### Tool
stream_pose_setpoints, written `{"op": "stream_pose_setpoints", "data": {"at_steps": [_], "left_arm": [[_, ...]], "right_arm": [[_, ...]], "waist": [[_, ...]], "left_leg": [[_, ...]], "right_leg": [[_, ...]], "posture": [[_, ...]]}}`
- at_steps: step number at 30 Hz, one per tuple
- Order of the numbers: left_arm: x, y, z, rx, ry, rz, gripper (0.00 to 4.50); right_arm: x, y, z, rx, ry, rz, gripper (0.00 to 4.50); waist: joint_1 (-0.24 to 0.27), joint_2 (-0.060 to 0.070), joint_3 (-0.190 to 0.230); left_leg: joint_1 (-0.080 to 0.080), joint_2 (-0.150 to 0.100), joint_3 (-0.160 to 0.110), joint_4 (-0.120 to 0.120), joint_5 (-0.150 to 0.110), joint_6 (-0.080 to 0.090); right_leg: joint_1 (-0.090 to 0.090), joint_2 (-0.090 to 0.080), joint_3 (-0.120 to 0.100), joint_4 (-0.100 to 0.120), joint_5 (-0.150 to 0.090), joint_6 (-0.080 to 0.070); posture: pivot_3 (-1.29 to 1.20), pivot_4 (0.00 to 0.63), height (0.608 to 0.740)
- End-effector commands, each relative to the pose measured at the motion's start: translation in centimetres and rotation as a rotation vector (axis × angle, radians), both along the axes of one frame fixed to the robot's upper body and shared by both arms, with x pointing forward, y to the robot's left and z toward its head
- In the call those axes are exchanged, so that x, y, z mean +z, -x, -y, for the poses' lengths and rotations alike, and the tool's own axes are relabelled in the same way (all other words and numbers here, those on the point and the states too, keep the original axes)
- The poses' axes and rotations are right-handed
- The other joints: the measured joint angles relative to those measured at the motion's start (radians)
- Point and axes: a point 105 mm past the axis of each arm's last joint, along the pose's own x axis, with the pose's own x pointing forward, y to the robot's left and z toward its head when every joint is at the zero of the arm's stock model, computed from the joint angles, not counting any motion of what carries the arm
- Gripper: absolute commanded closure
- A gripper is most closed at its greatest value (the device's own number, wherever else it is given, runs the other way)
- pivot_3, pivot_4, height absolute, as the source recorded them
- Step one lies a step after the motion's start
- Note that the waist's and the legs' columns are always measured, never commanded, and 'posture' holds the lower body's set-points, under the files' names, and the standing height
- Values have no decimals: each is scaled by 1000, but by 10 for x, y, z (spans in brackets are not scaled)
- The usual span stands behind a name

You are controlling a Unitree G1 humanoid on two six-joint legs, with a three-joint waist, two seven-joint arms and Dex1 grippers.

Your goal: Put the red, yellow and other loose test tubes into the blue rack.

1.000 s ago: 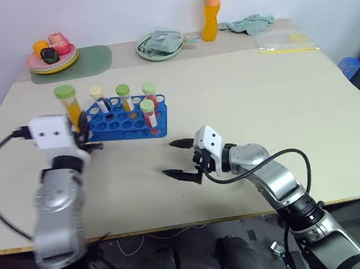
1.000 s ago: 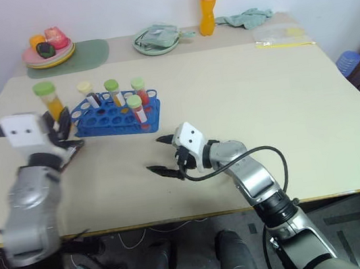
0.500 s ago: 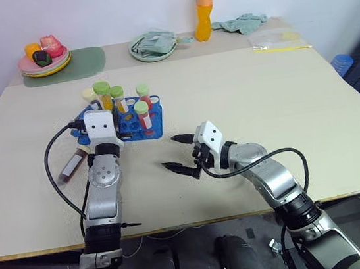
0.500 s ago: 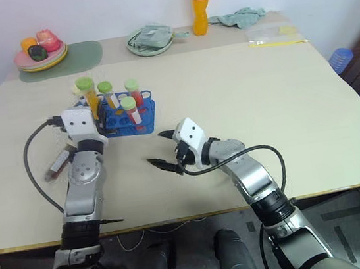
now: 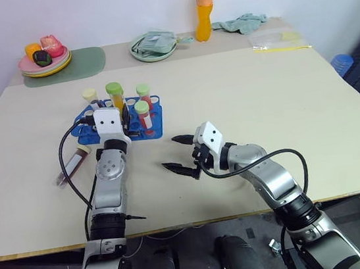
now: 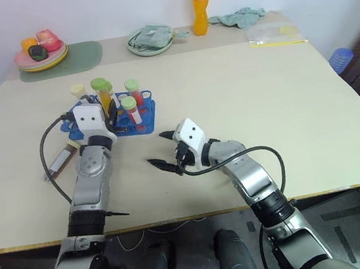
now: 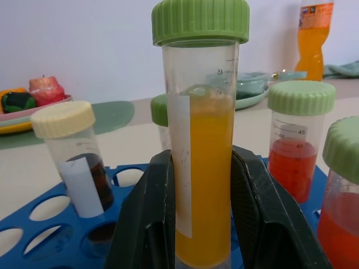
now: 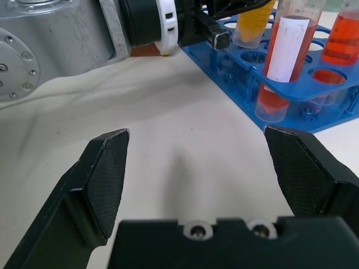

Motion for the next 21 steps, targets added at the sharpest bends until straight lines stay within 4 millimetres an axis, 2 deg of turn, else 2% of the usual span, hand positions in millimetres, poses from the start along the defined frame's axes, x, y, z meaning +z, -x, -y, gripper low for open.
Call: {"op": "stream_pose_setpoints", "data": {"at_steps": [1,11,21], "left_arm": [[-1,1,-2,5,3,15,3737],[3,18,-9,42,-27,41,3737],[-4,10,-9,37,-21,20,3737]], "right_arm": [[15,1,-3,14,-21,55,244],[13,2,-2,19,-24,39,244],[13,4,-4,27,-25,33,244]], "waist": [[0,0,0],[-1,0,0],[0,0,0]], "left_leg": [[0,0,0,0,0,0],[0,0,0,0,0,0],[0,0,0,0,0,0]], "right_leg": [[0,0,0,0,0,0],[0,0,0,0,0,0],[0,0,0,0,0,0]], "posture": [[0,150,740],[0,150,740],[0,150,740]]}}
